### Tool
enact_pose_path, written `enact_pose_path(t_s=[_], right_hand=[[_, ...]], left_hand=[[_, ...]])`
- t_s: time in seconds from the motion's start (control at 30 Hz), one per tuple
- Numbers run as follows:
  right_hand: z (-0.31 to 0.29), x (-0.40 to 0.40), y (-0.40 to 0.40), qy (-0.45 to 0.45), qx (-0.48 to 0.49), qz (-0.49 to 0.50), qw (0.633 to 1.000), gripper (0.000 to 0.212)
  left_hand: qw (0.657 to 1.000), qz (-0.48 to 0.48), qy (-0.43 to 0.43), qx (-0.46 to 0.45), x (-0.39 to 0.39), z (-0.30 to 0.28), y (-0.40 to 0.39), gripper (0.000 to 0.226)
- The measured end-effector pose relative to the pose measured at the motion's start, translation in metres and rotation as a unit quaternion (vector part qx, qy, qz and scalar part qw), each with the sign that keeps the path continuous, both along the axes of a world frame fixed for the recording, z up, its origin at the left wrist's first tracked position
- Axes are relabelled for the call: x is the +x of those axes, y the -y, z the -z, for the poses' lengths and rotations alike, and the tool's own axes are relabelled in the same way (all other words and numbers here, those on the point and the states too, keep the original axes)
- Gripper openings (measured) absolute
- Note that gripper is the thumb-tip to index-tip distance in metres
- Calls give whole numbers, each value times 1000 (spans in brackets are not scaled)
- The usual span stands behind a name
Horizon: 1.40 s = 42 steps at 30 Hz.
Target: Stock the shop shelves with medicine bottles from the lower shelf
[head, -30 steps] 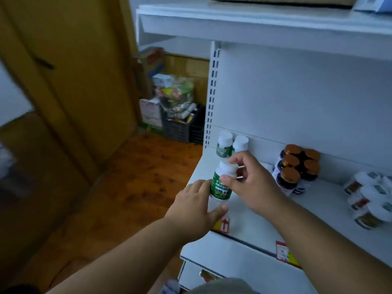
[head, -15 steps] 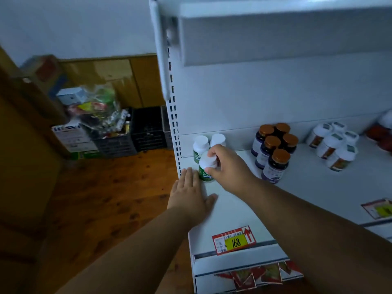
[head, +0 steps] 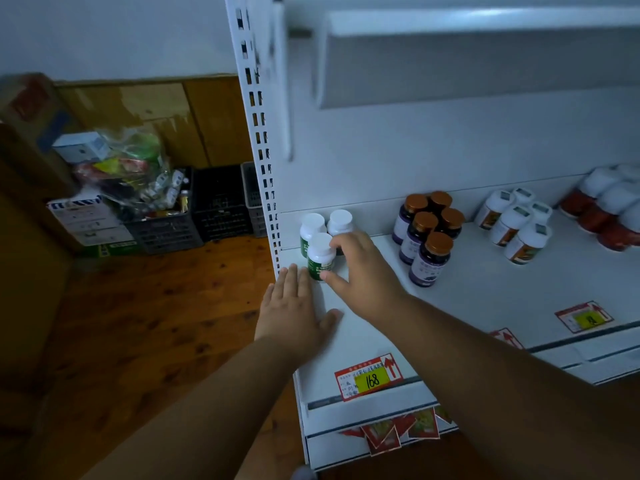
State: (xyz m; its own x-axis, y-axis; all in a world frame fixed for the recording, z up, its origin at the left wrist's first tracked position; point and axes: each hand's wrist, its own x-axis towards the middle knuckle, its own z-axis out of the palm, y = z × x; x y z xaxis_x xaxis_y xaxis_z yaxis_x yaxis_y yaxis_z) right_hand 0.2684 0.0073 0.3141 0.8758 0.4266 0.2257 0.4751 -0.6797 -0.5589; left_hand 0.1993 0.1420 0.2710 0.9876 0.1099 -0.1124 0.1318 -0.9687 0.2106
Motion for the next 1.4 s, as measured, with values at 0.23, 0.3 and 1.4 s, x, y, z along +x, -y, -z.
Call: enact_pose_path(t_s=[0.23, 0.3, 1.4], right_hand=[[-23, -38, 81, 8, 35, 20, 999, 41], [-31, -45, 123, 3, 57, 39, 998, 38], [-25, 19, 875, -32, 42, 371, 927, 25]], left_hand=[[992, 59, 105, -35, -43, -43, 61, 71], [986, 95, 126, -51, -45, -47, 96, 67], [876, 434, 86, -193, 142, -13, 865, 54]])
